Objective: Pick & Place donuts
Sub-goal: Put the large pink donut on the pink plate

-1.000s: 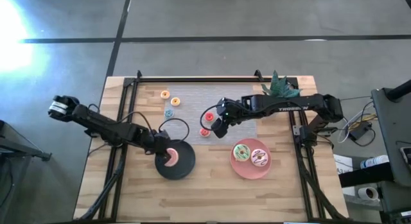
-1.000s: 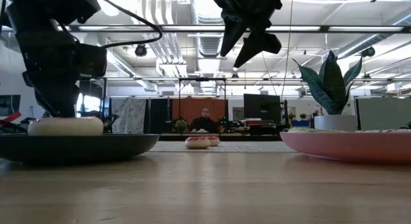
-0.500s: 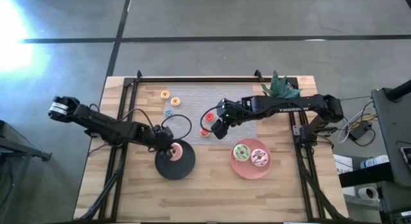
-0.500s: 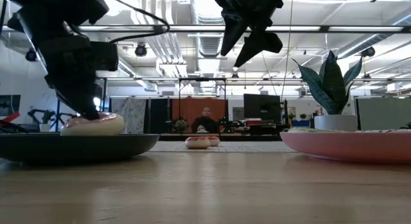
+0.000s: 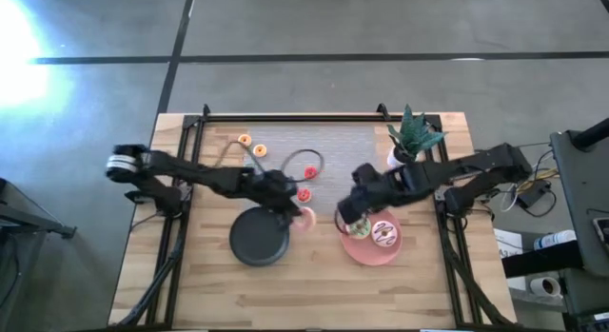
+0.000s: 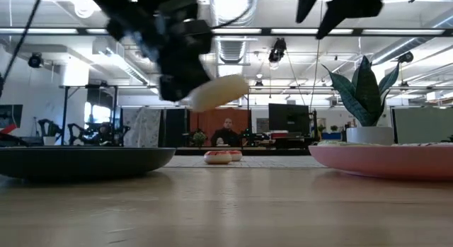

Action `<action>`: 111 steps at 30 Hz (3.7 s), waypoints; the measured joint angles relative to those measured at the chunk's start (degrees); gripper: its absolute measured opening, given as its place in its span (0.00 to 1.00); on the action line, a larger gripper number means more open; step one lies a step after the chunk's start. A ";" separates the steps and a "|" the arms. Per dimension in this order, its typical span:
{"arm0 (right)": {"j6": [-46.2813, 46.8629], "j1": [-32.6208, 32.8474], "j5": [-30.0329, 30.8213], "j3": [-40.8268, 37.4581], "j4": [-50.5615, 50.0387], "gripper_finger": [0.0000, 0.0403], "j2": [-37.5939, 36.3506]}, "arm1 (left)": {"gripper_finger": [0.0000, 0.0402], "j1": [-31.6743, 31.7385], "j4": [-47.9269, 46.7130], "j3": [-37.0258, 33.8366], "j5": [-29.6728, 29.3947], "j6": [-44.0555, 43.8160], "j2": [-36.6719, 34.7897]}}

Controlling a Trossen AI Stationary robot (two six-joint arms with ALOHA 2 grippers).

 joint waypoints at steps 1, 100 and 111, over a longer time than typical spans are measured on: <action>0.97 1.33 -0.01 -0.29 0.17 0.54 -0.04 | 0.00 -0.27 0.54 2.21 1.15 -0.01 1.91; 11.44 8.72 -21.02 -42.41 36.81 0.43 -13.05 | 0.45 -7.65 -10.94 -10.58 -21.89 -11.17 -24.46; -0.29 9.56 -16.35 -35.14 32.27 0.41 -14.19 | 0.45 -7.63 -11.01 -10.58 -22.11 -11.14 -23.51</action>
